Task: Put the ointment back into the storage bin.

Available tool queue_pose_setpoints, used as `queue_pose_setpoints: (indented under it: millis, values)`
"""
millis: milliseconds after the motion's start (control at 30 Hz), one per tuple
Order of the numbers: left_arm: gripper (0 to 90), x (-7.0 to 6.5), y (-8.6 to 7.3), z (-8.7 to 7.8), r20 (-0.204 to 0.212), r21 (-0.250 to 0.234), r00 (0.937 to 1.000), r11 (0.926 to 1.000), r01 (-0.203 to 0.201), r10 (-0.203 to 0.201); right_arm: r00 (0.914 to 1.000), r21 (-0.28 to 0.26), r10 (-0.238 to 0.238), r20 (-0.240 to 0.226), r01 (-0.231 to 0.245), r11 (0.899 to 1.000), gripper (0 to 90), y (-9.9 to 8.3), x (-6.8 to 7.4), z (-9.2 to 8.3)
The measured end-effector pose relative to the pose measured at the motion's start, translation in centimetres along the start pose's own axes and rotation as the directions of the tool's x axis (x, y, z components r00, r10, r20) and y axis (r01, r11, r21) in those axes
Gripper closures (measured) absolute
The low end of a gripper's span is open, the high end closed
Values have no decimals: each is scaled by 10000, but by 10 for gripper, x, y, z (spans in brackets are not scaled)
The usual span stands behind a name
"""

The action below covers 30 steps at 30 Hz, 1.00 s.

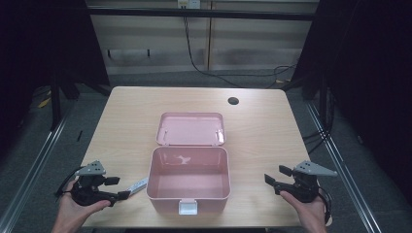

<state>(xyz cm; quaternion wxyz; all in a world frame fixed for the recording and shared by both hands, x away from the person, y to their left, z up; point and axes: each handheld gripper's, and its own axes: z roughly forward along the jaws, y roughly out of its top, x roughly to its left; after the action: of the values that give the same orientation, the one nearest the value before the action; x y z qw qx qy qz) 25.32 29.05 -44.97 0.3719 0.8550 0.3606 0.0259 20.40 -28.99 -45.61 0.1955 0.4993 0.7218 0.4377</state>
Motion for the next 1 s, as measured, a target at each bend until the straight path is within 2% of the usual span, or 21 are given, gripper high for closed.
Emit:
queue_pose_setpoints:
  millis: [67, 167, 267, 300, 333, 367, 467, 567, 600, 633, 700, 733, 767, 800, 900, 967, 1000]
  values:
    - [302, 0, 1, 0, -24, 62, 10000, 10000, 23, -23, 9998, 231, 176, 13, -176, 9996, 259, 1, 1, -1]
    - [313, 0, 2, -2, 37, -45, 9999, 9999, 95, -95, 9995, 209, 320, 38, -321, 9993, 262, 2, 0, -3]
    - [333, 0, 4, -4, 310, -46, 9994, 9999, 121, -119, 9991, 178, 414, -7, -414, 9990, 275, 3, 1, -5]
    - [354, 0, 6, -3, 411, 30, 9991, 10000, 38, -39, 9989, 208, 469, -86, -468, 9987, 303, 4, 1, -5]
    - [370, -3, 10, -2, 520, 244, 9984, 9995, -219, 206, 9979, 278, 545, -347, -535, 9982, 301, 4, 2, -5]
    - [378, -3, 10, -2, 520, 244, 9984, 9995, -219, 206, 9979, 278, 545, -347, -535, 9982, 301, 4, 2, -5]
    - [405, -10, 22, -1, 382, 1020, 9955, 9907, -906, 871, 9973, 330, 569, -471, -554, 9979, 305, 5, 3, -5]
    - [384, -14, 32, -3, 451, 1306, 9929, 9847, -1154, 1104, 9974, 452, 445, -573, -419, 9981, 305, 5, 4, -3]
    - [358, -15, 36, -4, 496, 1392, 9920, 9827, -1223, 1164, 9960, 551, 401, -799, -357, 9978, 305, 5, 6, -1]
    - [358, -15, 38, -5, 527, 1450, 9913, 9812, -1271, 1206, 9960, 551, 401, -799, -357, 9978, 305, 5, 6, -1]
    - [381, -16, 46, -5, 471, 1739, 9892, 9741, -1447, 1385, 9963, 688, 315, -803, -260, 9973, 305, 5, 7, 0]
    - [428, -16, 50, -5, 525, 1860, 9875, 9701, -1559, 1486, 9956, 706, 242, -909, -178, 9973, 305, 6, 9, 1]
    - [428, -15, 53, -4, 676, 1942, 9866, 9680, -1587, 1482, 9956, 706, 242, -909, -178, 9973, 305, 6, 9, 1]
    - [453, -12, 60, -1, 932, 2249, 9837, 9592, -1713, 1538, 9955, 716, 236, -916, -171, 9973, 305, 6, 10, 1]
    - [453, -10, 66, 3, 1151, 2480, 9842, 9555, -1598, 1347, 9956, 729, 222, -915, -156, 9972, 302, 6, 9, 0]
    - [457, -5, 74, 7, 1261, 2618, 9811, 9490, -1756, 1467, 9955, 723, 222, -923, -156, 9973, 297, 6, 9, 0]
    - [465, -4, 75, 9, 1314, 2563, 9825, 9529, -1622, 1319, 9958, 740, 219, -888, -153, 9971, 295, 6, 9, 0]
